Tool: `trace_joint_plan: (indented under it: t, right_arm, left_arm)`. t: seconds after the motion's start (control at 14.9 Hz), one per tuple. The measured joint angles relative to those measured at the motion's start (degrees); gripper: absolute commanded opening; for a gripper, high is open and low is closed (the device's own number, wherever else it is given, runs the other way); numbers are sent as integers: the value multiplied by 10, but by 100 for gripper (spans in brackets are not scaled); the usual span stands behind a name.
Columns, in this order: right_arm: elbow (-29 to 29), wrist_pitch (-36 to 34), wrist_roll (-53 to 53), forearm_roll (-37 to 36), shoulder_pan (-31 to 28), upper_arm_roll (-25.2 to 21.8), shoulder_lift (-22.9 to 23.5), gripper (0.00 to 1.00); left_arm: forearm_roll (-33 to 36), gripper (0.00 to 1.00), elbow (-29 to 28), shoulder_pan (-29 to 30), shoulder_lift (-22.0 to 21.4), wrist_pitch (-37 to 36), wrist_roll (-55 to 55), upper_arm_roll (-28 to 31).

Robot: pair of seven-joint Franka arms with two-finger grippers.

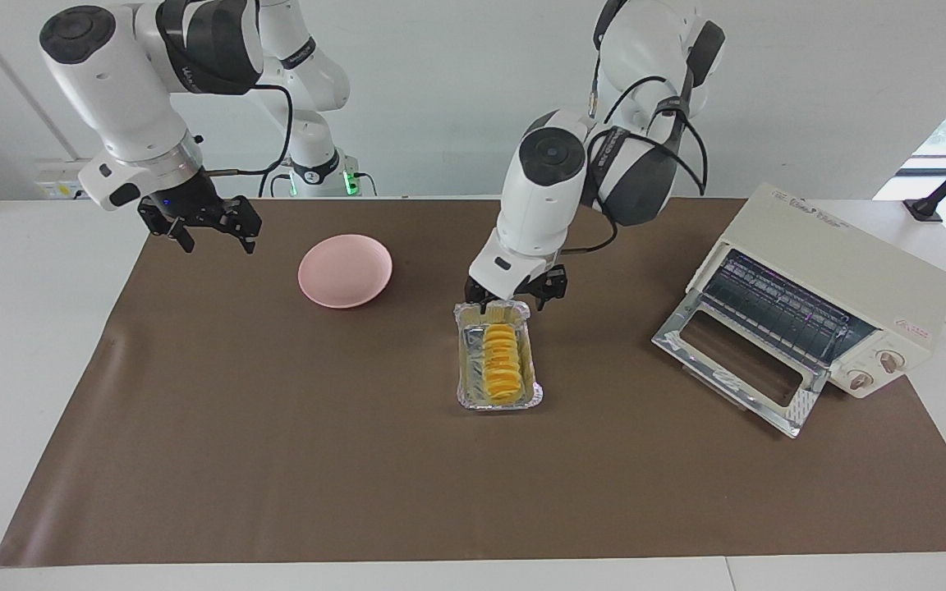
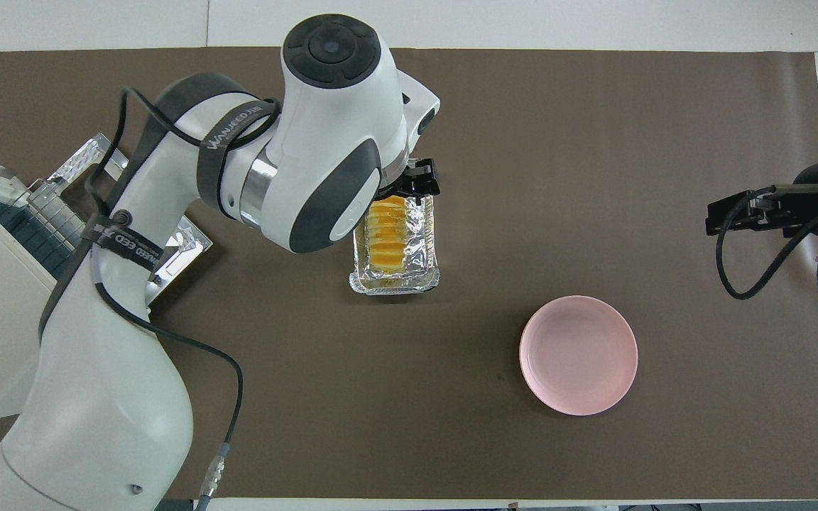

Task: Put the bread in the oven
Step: 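Reach the left gripper to the foil tray and grasp its edge, then lift the foil tray with the left gripper and carry it toward the oven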

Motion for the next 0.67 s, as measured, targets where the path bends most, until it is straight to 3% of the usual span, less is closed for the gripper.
trace_joint_plan:
  t: [0.4,0.67]
  right_arm:
    - [0,0,0,0,0,0,0,100]
    - [0,0,0,0,0,0,0,100]
  left_arm:
    - [10,100,-4,-31,44,68,-63,2]
    - [17,100,-36,-39,53,109,-94,3]
